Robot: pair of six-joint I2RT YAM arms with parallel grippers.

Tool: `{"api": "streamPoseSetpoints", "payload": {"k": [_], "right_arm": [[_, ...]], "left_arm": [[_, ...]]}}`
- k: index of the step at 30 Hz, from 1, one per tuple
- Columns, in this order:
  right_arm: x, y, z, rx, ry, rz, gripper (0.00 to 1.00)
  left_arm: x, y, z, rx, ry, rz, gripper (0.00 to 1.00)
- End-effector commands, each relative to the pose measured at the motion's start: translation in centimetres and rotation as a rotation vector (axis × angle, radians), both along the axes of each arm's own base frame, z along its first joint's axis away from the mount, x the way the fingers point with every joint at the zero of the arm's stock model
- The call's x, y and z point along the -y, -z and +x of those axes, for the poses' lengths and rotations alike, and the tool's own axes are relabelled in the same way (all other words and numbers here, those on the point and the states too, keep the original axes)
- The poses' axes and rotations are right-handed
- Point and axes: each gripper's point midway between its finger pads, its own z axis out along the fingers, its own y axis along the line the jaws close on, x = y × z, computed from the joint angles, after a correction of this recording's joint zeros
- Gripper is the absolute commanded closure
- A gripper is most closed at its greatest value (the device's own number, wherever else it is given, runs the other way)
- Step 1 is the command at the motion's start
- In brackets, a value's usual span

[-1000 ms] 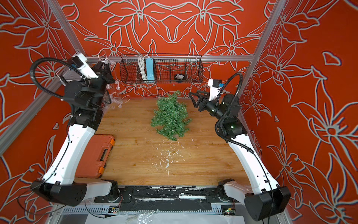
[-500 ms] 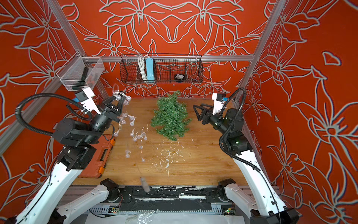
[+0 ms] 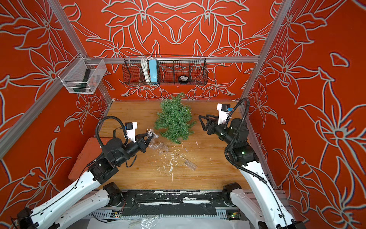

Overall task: Remove string lights from the small christmas tree
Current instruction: Place the light string at the center of the board.

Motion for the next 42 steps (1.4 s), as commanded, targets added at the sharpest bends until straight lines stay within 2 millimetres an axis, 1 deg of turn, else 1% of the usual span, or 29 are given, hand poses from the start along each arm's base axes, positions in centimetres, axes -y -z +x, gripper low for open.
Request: {"api": "streamPoseSetpoints", "payload": {"k": [1, 2, 3, 4, 5, 7, 8, 12, 15, 17, 19, 20, 21, 22, 23, 24, 26, 27, 29, 31, 32, 34, 35, 36, 38, 39, 40, 41, 42], "right_arm": [[0.1, -0.1, 0.1, 0.005, 0.013, 0.022, 0.41], [0.0, 0.2, 0.1, -0.004, 0.013, 0.021, 0.41], [0.0, 0.5, 0.2, -0.018, 0.014, 0.016, 0.41], [0.0, 0.9, 0.4, -0.033, 0.016, 0.014, 0.41], [0.0, 1.3, 0.5, -0.049, 0.022, 0.018, 0.40], [0.3, 2.0, 0.7, -0.080, 0.042, 0.020, 0.40], [0.6, 2.3, 0.9, -0.097, 0.069, 0.022, 0.39], [3.1, 4.3, 1.5, -0.203, 0.222, -0.041, 0.37], [4.2, 5.8, 1.7, -0.255, 0.287, -0.079, 0.37], [4.4, 6.3, 1.8, -0.251, 0.300, -0.065, 0.37], [5.0, 6.9, 1.9, -0.260, 0.342, -0.057, 0.36], [5.3, 7.2, 2.0, -0.262, 0.361, -0.060, 0.34], [5.4, 7.3, 2.2, -0.259, 0.369, -0.062, 0.31], [5.5, 7.3, 2.3, -0.259, 0.376, -0.062, 0.20], [5.4, 7.2, 2.4, -0.255, 0.370, -0.065, 0.02], [5.3, 7.1, 2.5, -0.254, 0.364, -0.068, 0.02], [5.5, 7.3, 2.7, -0.260, 0.378, -0.075, 0.02], [5.8, 7.5, 2.8, -0.264, 0.401, -0.074, 0.02], [6.7, 8.0, 2.9, -0.272, 0.454, -0.069, 0.02], [7.5, 8.4, 2.9, -0.268, 0.500, -0.061, 0.02], [7.9, 8.7, 3.0, -0.265, 0.526, -0.061, 0.02], [8.5, 8.9, 3.1, -0.252, 0.560, -0.068, 0.02], [8.9, 8.9, 3.1, -0.248, 0.578, -0.076, 0.02], [9.1, 8.9, 3.1, -0.240, 0.588, -0.085, 0.02], [9.1, 8.6, 3.1, -0.220, 0.583, -0.097, 0.02], [9.2, 8.6, 3.0, -0.213, 0.589, -0.098, 0.02], [9.3, 8.6, 3.0, -0.207, 0.595, -0.097, 0.02], [9.5, 8.7, 3.0, -0.200, 0.604, -0.098, 0.02], [9.7, 8.9, 3.1, -0.196, 0.613, -0.102, 0.02]], "left_arm": [[-0.5, 3.2, 0.0, -0.123, -0.046, -0.055, 0.90], [-0.1, 4.8, 0.1, -0.177, -0.038, -0.022, 0.68], [0.1, 6.4, 0.3, -0.240, -0.036, 0.024, 0.55], [0.4, 7.7, 0.5, -0.296, -0.032, 0.066, 0.09], [0.7, 8.4, 0.6, -0.326, -0.022, 0.090, 0.01], [0.6, 8.9, 0.8, -0.371, -0.043, 0.122, 0.01], [0.2, 8.8, 1.0, -0.376, -0.068, 0.130, 0.01], [-3.1, 8.1, 1.4, -0.385, -0.234, 0.198, 0.01], [-3.9, 8.3, 0.7, -0.429, -0.247, 0.265, 0.01], [-4.4, 8.5, 0.2, -0.455, -0.251, 0.299, 0.01], [-4.9, 8.6, 0.0, -0.454, -0.261, 0.320, 0.01], [-5.5, 8.1, 0.1, -0.442, -0.295, 0.321, 0.01], [-6.0, 7.0, 0.5, -0.400, -0.327, 0.311, 0.01], [-6.3, 5.6, 0.9, -0.344, -0.345, 0.300, 0.01], [-6.7, 3.9, 1.6, -0.265, -0.377, 0.290, 0.01], [-7.6, 2.1, 2.3, -0.178, -0.434, 0.288, 0.01], [-9.3, -0.5, 3.5, -0.051, -0.544, 0.287, 0.01], [-9.9, -1.4, 4.2, 0.021, -0.578, 0.317, 0.01], [-11.3, -1.7, 5.8, 0.118, -0.633, 0.379, 0.01], [-13.1, -0.5, 7.7, 0.150, -0.684, 0.432, 0.01], [-13.7, 0.7, 8.8, 0.145, -0.675, 0.459, 0.01], [-15.0, 4.7, 10.9, 0.071, -0.669, 0.534, 0.01], [-16.1, 6.7, 11.6, 0.032, -0.687, 0.596, 0.01], [-17.7, 8.8, 12.1, -0.023, -0.735, 0.656, 0.01], [-19.5, 11.6, 12.6, -0.072, -0.762, 0.691, 0.01], [-20.1, 12.4, 12.7, -0.064, -0.769, 0.668, 0.01], [-20.2, 12.8, 12.7, -0.038, -0.762, 0.637, 0.01], [-20.0, 13.1, 12.5, -0.003, -0.751, 0.610, 0.01], [-19.8, 13.4, 12.6, 0.034, -0.731, 0.635, 0.01]]}}
